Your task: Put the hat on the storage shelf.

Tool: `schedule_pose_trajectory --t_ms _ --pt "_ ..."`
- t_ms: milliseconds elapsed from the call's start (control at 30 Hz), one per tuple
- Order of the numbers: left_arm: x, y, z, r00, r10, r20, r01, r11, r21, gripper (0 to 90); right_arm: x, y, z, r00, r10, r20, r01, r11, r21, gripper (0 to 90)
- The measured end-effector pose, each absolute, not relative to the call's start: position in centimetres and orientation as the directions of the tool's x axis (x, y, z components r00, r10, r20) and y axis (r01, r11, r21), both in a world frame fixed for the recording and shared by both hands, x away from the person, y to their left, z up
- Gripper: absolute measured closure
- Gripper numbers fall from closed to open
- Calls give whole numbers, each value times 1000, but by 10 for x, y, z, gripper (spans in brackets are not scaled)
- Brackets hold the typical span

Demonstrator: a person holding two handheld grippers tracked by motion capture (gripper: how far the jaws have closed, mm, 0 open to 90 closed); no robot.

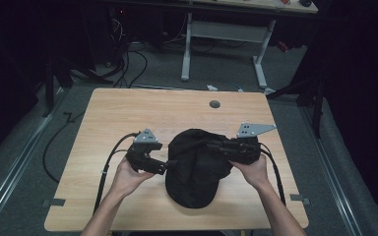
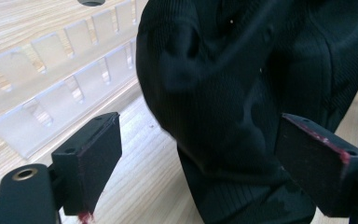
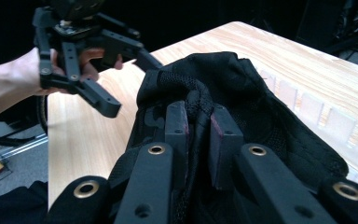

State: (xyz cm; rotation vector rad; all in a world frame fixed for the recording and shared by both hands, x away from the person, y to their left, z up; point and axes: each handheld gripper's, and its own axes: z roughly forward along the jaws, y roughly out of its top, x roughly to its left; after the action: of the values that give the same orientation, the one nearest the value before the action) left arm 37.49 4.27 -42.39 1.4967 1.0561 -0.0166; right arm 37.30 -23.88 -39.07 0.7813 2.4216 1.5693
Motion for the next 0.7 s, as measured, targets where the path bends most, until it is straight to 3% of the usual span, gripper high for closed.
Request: schedule_pose_trajectory --t_ms 533,700 --pt "387 28 -421 615 520 -593 647 96 756 161 374 -230 -388 -892 427 150 307 325 894 804" --pt "383 28 -420 632 501 -591 648 77 758 237 378 -230 -388 -886 443 135 302 331 894 803"
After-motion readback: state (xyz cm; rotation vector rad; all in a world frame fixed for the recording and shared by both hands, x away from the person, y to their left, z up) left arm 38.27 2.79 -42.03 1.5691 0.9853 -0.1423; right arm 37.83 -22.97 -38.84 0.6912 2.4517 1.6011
